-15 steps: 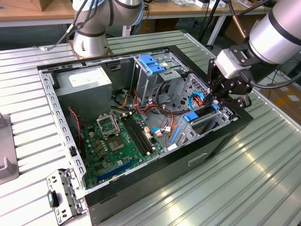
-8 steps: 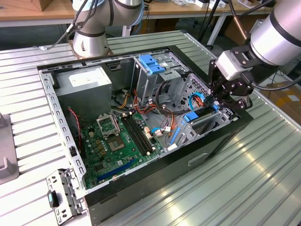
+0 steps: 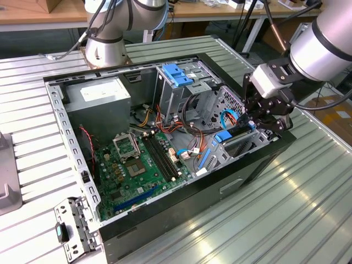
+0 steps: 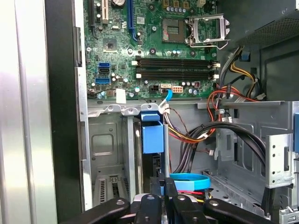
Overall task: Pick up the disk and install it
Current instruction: 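Insert the second disk wire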
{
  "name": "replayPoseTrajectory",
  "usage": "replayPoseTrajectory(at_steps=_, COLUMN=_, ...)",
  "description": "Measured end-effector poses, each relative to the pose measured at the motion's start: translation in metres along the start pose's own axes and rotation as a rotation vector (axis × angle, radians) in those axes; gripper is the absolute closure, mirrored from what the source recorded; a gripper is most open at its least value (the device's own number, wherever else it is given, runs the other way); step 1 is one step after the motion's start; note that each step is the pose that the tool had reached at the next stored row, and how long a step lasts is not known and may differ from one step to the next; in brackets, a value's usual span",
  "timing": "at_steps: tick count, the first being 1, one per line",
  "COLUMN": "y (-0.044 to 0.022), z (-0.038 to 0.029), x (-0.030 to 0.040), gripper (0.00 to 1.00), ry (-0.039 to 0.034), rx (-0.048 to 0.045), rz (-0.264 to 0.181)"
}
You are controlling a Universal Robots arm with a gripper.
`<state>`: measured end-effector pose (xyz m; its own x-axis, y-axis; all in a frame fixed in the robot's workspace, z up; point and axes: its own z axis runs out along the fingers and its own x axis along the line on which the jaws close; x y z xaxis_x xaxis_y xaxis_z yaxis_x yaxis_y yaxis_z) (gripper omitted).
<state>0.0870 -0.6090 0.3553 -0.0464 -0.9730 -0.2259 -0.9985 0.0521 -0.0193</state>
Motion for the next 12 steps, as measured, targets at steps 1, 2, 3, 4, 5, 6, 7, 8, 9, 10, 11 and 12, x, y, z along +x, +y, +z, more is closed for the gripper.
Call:
replayPoseTrajectory(at_steps=1, y=0.0, z=0.0008, x=0.0002, gripper=0.84, ry=0.0001, rx=-0.0001, rz=0.0)
replayPoseTrajectory(at_steps=2, y=0.0, z=0.0018, x=0.0004, gripper=0.84, ry=0.0003, rx=-0.0004, rz=0.0)
replayPoseTrajectory(at_steps=3, y=0.0, z=0.0025, x=0.0006, gripper=0.84, ry=0.0005, rx=-0.0006, rz=0.0)
replayPoseTrajectory(at_steps=4, y=-0.0002, z=0.0032, x=0.0007, gripper=0.84, ry=0.0013, rx=-0.0012, rz=-0.002)
replayPoseTrajectory(at_steps=5, y=-0.0007, z=0.0037, x=0.0008, gripper=0.84, ry=0.0022, rx=-0.0018, rz=-0.004)
replayPoseTrajectory(at_steps=6, y=-0.0011, z=0.0043, x=0.0009, gripper=0.84, ry=0.0034, rx=-0.0027, rz=-0.008)
replayPoseTrajectory(at_steps=7, y=-0.0015, z=0.0047, x=0.0009, gripper=0.84, ry=0.004, rx=-0.0036, rz=-0.011)
replayPoseTrajectory(at_steps=8, y=-0.0018, z=0.0049, x=0.001, gripper=0.84, ry=0.0047, rx=-0.0043, rz=-0.015)
replayPoseTrajectory(at_steps=9, y=-0.0022, z=0.0052, x=0.001, gripper=0.84, ry=0.0053, rx=-0.0052, rz=-0.019)
replayPoseTrajectory(at_steps=10, y=-0.0026, z=0.0056, x=0.001, gripper=0.84, ry=0.0054, rx=-0.0063, rz=-0.024)
replayPoseTrajectory(at_steps=11, y=-0.0027, z=0.0059, x=0.001, gripper=0.84, ry=0.0054, rx=-0.0069, rz=-0.026)
replayPoseTrajectory(at_steps=12, y=-0.0028, z=0.0062, x=0.0008, gripper=0.84, ry=0.0053, rx=-0.0074, rz=-0.028)
